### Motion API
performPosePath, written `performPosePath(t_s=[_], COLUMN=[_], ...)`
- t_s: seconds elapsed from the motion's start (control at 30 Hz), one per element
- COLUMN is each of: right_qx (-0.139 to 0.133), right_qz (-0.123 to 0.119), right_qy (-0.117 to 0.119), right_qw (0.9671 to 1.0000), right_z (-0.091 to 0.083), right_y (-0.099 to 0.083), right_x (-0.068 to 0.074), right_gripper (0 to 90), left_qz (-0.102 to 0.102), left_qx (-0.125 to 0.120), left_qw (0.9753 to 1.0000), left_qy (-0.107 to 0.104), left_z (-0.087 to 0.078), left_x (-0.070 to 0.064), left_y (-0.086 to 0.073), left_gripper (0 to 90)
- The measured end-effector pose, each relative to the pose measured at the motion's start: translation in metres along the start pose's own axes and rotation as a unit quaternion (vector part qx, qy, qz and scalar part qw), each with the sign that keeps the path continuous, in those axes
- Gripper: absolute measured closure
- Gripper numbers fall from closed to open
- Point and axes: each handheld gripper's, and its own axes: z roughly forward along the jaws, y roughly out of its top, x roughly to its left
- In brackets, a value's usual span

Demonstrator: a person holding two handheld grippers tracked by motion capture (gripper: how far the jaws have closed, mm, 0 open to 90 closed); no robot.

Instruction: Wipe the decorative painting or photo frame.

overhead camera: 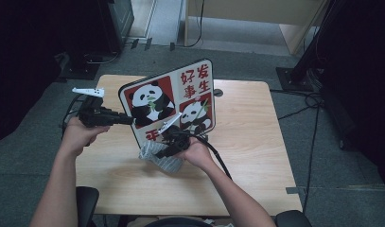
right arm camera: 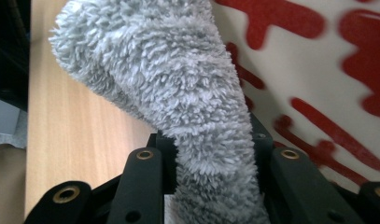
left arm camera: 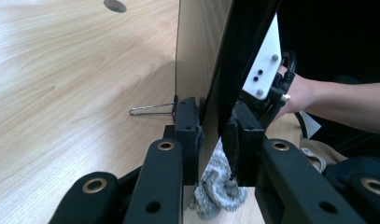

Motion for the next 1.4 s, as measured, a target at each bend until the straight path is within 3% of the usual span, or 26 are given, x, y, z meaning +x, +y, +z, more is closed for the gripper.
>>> performPosePath(t_s=[0.23, 0.43, 0.73, 1.03, 1.4], right_qx=[0.003, -0.01, -0.027, -0.048, -0.061], right_qz=[0.002, -0.013, -0.034, -0.044, -0.035], right_qy=[0.0, 0.015, 0.014, 0.003, -0.011], right_qw=[1.0, 0.9998, 0.999, 0.9979, 0.9974], right_z=[-0.011, -0.025, -0.056, -0.094, -0.133], right_y=[-0.002, 0.0, 0.013, 0.037, 0.073], right_x=[-0.003, 0.001, 0.007, 0.013, 0.022], right_gripper=[68.3, 68.7, 68.9, 68.8, 68.8], left_qz=[-0.006, -0.008, -0.005, -0.003, -0.006], left_qx=[-0.002, -0.003, -0.004, -0.005, -0.007], left_qw=[1.0, 1.0, 1.0, 1.0, 1.0], left_qy=[0.002, 0.001, 0.002, 0.004, 0.003], left_z=[0.0, 0.0, 0.0, 0.0, 0.001], left_x=[0.001, 0.001, 0.001, 0.0, 0.0], left_y=[0.0, 0.0, 0.0, 0.0, 0.0], left_gripper=[76.2, 75.9, 75.6, 75.1, 75.3])
